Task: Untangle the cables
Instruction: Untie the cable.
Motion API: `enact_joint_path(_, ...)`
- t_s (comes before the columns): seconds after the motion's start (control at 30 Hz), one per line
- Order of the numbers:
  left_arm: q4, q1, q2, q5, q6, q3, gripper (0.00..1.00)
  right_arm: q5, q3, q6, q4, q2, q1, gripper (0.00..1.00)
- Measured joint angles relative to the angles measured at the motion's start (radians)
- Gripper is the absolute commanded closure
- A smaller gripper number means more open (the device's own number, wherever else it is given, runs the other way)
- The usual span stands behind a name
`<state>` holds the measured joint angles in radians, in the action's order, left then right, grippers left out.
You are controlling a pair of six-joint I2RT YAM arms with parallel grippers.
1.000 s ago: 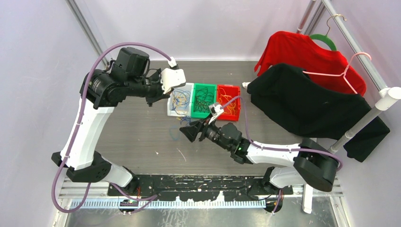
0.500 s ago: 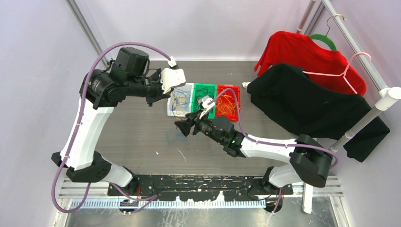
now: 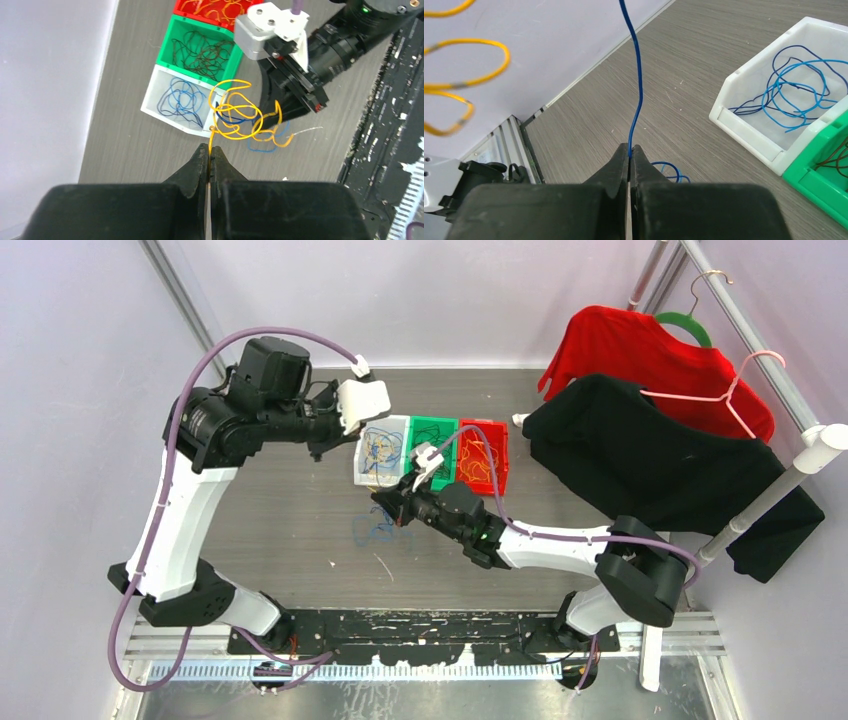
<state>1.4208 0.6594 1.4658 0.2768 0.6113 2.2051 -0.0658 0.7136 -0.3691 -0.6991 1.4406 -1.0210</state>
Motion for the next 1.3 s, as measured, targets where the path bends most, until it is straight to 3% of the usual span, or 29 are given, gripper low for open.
enact_joint_path(0.33,-0.263,0.0,-0.024,-0.175,-0.008,-0.004,1.0,-0.014,-0.092,-0.12,-0.04,0.065,0.0,0.99)
enact_joint_path(0.73,-0.469,0.0,-0.058,-0.269,-0.005,0.022,1.0,-0.025,-0.123,-0.192,0.02,0.118,-0.016,0.98)
enact_joint_path(0.9,-0.557,0.0,-0.088,-0.293,-0.005,-0.005,1.0,-0.026,-0.123,-0.207,0.064,0.116,-0.021,0.66)
enact_joint_path(1.0,-0.535,0.0,-0.096,-0.252,-0.006,0.0,1.0,-0.02,-0.123,-0.208,0.101,0.086,-0.021,0.36)
enact_joint_path(1.07,-0.491,0.0,-0.099,-0.205,-0.009,0.0,1.0,-0.015,-0.122,-0.203,0.13,0.037,-0.023,0.25)
enact_joint_path(1.3,-0.308,0.0,-0.123,-0.039,-0.027,-0.093,1.0,-0.003,-0.003,-0.066,0.339,-0.231,-0.024,0.14)
